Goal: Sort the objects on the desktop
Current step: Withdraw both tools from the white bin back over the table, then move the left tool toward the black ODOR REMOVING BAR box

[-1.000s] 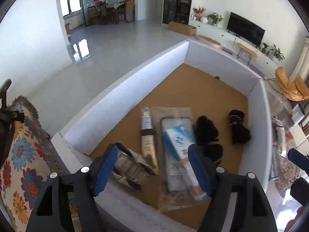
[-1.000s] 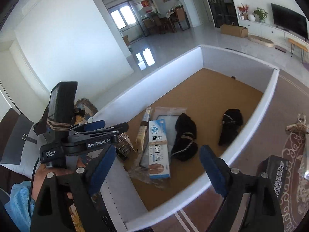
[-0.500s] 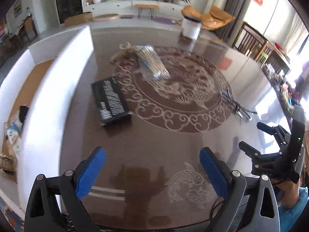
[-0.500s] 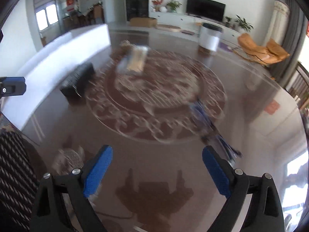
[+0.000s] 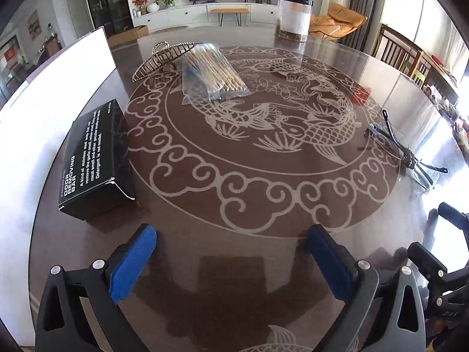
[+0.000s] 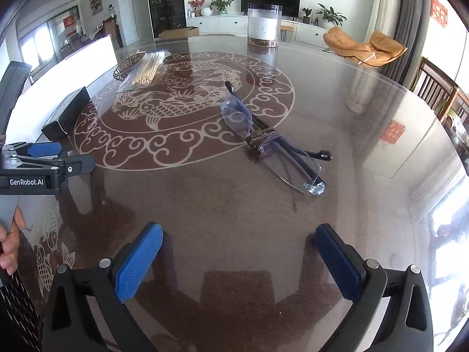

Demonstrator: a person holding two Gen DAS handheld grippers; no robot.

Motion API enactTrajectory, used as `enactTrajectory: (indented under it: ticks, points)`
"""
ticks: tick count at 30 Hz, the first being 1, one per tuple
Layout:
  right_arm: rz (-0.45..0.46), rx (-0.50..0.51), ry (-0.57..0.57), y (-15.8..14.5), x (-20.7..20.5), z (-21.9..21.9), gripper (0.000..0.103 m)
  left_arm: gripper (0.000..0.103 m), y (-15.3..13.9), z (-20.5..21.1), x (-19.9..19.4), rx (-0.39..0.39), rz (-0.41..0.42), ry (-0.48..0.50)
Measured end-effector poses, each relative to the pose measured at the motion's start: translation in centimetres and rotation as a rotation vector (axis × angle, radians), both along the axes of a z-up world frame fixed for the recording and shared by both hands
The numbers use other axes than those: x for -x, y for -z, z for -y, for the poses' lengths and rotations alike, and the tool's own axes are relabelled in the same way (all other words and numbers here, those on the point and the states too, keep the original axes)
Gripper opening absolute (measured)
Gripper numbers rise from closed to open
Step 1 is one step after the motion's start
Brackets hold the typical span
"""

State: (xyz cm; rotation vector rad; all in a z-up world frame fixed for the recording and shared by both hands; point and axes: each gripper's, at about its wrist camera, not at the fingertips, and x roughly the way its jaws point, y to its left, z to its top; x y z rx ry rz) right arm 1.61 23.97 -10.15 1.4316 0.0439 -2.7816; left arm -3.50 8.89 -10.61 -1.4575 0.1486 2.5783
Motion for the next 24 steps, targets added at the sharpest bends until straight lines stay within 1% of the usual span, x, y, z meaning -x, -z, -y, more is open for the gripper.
enactTrajectory:
  ticks: [7,11,24]
  points:
    - [0.000,-0.001,0.007,0.36,0.39,0.18,0.103,0.103,0.56,-0.44,0.40,-0.006,-0.027,-0.021]
    - [0.000,-0.001,0.007,0.36,0.38,0.18,0.103,0.103,0.57,-0.38,-0.03,-0.008,-0.042,-0.021]
    - [0.001,-0.002,0.007,0.34,0.33,0.18,0.103,0.103,0.63,-0.55,0.42,-0.007,-0.035,-0.025]
